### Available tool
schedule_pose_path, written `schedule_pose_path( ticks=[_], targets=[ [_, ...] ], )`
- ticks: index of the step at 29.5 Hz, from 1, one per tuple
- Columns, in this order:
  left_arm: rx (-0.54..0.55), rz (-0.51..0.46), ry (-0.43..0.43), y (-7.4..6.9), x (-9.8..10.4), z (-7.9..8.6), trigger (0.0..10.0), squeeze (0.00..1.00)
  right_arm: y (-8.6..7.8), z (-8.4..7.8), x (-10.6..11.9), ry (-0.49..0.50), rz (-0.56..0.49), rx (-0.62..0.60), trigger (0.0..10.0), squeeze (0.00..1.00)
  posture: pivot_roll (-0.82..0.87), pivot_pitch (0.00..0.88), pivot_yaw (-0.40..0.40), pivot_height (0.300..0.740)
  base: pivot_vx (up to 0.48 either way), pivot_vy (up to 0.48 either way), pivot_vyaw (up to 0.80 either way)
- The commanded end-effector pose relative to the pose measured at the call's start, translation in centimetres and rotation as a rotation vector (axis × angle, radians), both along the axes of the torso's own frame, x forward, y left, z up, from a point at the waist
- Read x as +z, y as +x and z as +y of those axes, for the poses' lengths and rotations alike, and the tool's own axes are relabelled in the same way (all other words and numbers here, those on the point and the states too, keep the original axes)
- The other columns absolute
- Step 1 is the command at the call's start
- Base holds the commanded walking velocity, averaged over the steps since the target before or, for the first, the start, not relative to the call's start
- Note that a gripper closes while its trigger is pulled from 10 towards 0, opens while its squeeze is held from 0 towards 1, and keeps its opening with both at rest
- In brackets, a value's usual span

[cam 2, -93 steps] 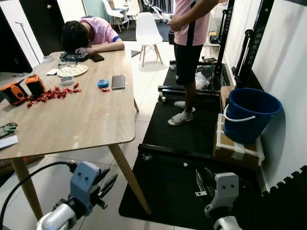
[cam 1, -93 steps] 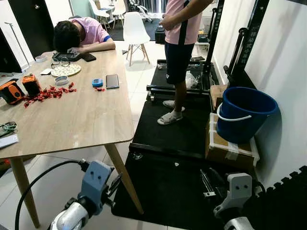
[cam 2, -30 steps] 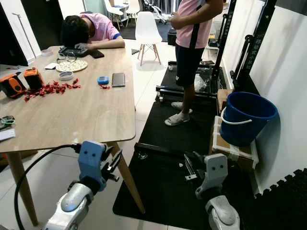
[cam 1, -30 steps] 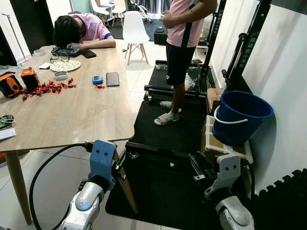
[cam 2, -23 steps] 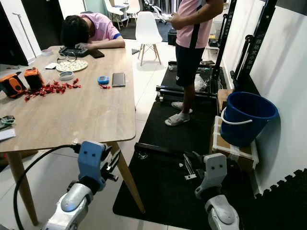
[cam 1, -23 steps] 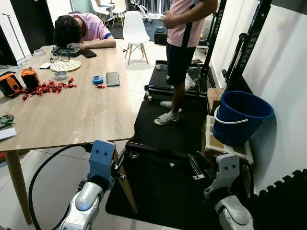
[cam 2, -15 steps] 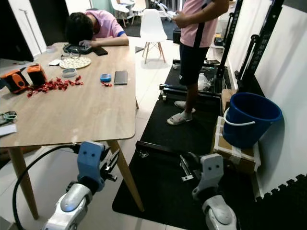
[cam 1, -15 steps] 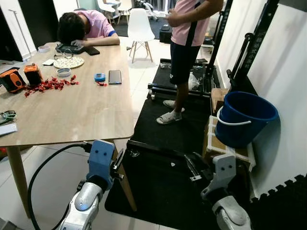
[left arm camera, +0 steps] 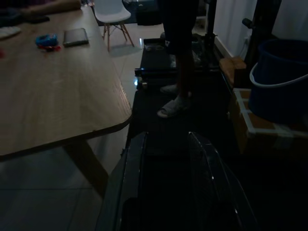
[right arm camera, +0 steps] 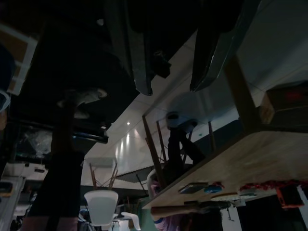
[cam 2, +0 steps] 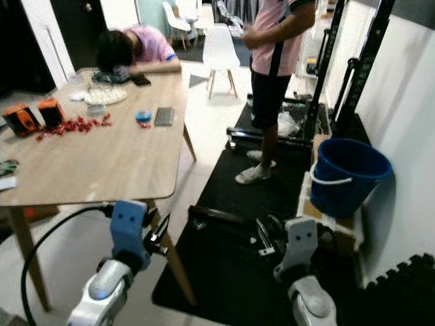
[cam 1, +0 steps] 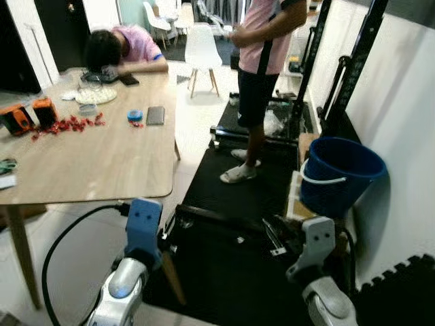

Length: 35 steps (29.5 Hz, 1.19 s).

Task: Hang keys on a hook

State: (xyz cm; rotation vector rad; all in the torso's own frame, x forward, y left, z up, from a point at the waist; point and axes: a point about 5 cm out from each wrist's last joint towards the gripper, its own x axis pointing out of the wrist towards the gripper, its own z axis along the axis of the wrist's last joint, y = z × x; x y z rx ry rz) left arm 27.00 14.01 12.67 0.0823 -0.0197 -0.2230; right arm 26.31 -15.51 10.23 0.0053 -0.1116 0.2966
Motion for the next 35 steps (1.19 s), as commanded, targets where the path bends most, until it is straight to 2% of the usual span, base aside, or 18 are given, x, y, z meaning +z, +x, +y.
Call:
schedule_pose_path(
  ticks=[1, 8, 35],
  targets=[
    [0.001, 0.018, -0.012, -0.11, -0.28, -0.16, 10.0, 0.00, -0.09, -0.06, -0.20, 0.000, 0.010, -0.006, 10.0, 0.00, 0.03, 0.049, -0.011, 0.740, 0.000, 0.000, 0.00],
    [0.006, 0.021, -0.020, -0.24, -0.34, -0.17, 10.0, 0.00, -0.15, 0.01, -0.28, -0.001, 0.012, -0.001, 10.0, 0.00, 0.04, 0.053, -0.012, 0.740, 0.000, 0.166, 0.00],
    [0.010, 0.026, -0.023, -0.23, -0.43, -0.14, 10.0, 0.00, -0.05, 0.18, -0.47, -0.006, 0.021, 0.012, 10.0, 0.00, 0.04, 0.057, -0.014, 0.740, 0.000, 0.408, 0.00]
  ],
)
